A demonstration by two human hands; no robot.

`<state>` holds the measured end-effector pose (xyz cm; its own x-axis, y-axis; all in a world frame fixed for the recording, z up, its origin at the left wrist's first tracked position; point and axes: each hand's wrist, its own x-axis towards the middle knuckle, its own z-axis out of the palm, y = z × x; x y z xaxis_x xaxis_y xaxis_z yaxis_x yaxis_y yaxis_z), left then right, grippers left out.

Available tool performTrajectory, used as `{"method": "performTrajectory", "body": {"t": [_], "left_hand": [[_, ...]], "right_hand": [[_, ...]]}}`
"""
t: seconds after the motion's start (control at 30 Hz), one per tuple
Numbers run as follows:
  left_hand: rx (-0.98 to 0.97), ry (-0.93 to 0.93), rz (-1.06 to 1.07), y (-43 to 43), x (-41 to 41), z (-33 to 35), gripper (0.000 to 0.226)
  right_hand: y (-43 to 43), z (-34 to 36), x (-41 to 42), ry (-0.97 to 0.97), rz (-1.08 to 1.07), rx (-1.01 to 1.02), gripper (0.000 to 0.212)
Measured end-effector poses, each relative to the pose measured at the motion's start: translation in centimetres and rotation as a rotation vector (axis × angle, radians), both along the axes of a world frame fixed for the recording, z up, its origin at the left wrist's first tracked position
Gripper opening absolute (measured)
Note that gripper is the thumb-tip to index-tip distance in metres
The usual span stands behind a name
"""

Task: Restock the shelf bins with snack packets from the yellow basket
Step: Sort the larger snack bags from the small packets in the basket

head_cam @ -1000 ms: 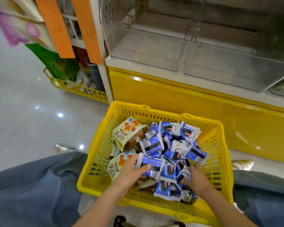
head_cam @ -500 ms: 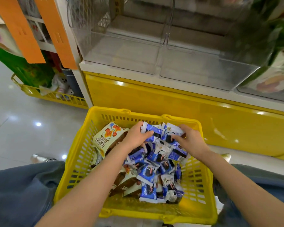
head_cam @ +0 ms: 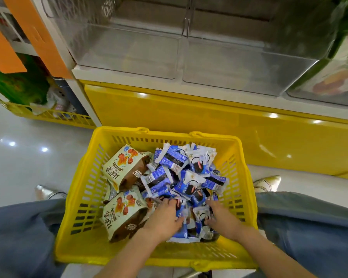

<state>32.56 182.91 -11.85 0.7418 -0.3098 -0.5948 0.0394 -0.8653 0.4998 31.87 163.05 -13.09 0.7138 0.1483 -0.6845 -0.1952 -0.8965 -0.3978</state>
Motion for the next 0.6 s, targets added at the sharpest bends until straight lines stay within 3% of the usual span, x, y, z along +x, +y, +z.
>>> {"method": "performTrajectory", "body": {"t": [0.13,0.33,0.5,0.6], "left_hand": [[-0.098,0.064,0.239,-0.2,-1.2,-1.2,0.063],[-0.219,0.150,0.574,-1.5,0.6,-2.9,0.030],[0.035,0.091,0.404,-3.0,0.1,-4.1,0.059],[-0.030,0.114,0.364,-2.9,0.0,-4.0,0.038]], "right_hand": [[0.4,-1.3,0.2,-0.062,-0.074,-0.020,0.060],[0.5,-2.0,0.2,-0.019,-0.037,-0.077,0.038],[0.8,-1.8,0.0,-0.046,0.154,-0.237,0.033],[0.5,-0.7,0.6,-0.145,0.128,-0.195,0.005]]}}
